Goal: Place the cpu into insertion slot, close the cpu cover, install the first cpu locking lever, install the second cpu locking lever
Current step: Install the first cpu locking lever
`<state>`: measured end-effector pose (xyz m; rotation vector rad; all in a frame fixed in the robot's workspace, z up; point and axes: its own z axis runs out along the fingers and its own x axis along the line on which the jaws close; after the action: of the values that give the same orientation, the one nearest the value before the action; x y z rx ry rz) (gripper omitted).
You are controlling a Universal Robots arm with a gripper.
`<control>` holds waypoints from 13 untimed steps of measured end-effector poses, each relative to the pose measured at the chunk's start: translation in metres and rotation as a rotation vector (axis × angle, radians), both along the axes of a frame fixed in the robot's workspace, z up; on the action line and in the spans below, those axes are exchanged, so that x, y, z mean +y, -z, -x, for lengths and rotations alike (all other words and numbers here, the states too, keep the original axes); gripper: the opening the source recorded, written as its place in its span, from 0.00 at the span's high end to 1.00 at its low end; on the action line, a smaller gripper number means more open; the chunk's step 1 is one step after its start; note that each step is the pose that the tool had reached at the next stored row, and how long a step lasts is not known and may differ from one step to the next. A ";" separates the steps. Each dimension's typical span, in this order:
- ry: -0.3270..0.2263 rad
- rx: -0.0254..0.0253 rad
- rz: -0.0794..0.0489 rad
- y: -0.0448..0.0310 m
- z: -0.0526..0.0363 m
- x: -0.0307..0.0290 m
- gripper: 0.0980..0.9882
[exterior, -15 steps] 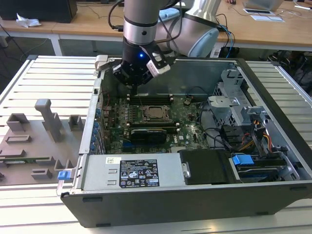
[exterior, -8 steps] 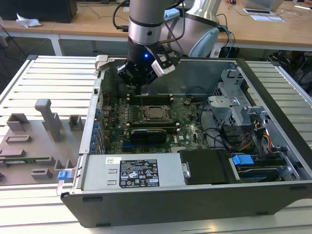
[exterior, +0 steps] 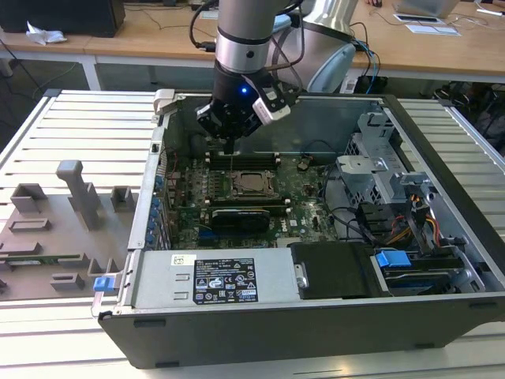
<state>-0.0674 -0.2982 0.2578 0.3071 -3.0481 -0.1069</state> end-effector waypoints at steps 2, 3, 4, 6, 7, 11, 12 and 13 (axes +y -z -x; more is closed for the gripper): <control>0.000 0.0000 0.000 0.0002 -0.0041 0.0000 0.99; 0.000 0.0000 0.000 0.0002 -0.0053 0.0000 0.99; 0.000 0.0001 0.000 0.0003 -0.0069 0.0000 0.99; 0.000 0.0001 0.000 0.0005 -0.0096 0.0000 0.99; 0.000 0.0001 0.000 0.0005 -0.0107 0.0000 0.99; 0.014 0.0005 0.000 0.0031 -0.0146 0.0000 0.99; 0.032 0.0007 0.000 0.0047 -0.0146 0.0000 0.99; 0.042 0.0008 0.000 0.0058 -0.0146 0.0000 0.99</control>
<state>-0.0528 -0.2982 0.2520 0.2425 -3.0546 -0.1096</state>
